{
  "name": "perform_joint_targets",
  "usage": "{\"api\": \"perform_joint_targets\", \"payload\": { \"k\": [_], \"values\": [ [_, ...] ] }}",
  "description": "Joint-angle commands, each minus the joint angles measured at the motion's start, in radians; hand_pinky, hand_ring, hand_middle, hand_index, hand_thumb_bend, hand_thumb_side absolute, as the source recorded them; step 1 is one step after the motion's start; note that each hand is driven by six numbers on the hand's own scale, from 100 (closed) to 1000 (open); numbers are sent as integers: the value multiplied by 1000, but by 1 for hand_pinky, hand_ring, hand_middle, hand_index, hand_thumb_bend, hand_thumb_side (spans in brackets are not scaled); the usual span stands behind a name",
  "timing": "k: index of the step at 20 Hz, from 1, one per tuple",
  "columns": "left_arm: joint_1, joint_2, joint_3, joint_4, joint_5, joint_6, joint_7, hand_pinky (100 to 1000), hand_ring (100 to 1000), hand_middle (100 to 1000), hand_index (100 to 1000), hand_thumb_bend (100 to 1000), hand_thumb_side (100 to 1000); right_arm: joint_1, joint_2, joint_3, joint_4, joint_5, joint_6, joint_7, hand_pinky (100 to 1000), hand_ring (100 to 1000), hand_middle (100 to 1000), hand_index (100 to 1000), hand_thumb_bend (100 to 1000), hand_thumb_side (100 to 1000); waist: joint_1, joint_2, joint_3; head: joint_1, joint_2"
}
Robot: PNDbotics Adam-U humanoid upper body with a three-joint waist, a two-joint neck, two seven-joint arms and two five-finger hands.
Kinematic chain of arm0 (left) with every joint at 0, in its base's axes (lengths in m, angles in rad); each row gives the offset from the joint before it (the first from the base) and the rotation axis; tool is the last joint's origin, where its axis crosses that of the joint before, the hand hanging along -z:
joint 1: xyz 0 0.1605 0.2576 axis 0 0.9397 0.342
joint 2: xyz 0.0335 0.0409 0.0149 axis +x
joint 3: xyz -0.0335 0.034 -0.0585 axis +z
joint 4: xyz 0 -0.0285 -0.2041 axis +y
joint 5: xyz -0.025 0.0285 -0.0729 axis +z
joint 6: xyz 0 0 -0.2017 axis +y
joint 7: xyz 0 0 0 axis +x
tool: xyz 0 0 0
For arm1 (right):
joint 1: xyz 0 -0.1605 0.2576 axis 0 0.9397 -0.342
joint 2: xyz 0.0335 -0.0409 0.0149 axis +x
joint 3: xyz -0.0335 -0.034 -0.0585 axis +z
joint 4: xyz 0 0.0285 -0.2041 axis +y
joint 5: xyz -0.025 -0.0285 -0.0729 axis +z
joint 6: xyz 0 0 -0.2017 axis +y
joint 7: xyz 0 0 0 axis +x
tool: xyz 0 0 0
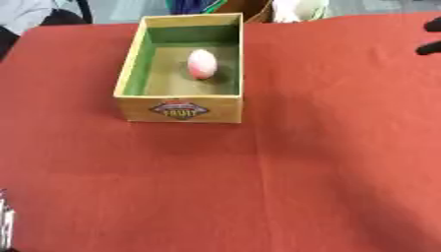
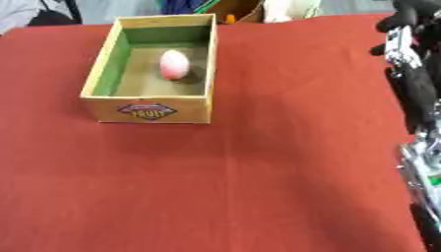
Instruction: Pick up objects on the table and place them in the box.
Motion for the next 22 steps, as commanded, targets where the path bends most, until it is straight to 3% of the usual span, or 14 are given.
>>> {"api": "perform_joint_targets", "payload": {
  "k": [1, 22],
  "values": [
    [-9, 4, 3, -19, 0, 1, -2, 597, 526, 472, 633, 100, 681, -8, -11, -10, -20, -8, -2, 4, 513, 675, 562, 738, 100, 569, -4, -18, 1, -1, -12],
    [-11, 4, 1, -19, 0, 1, -3, 595, 527, 473, 633, 100, 681, -5, 0, -10, -20, -21, 12, -19, 514, 676, 566, 742, 100, 546, -4, -20, 3, 5, -19]
  ]
}}
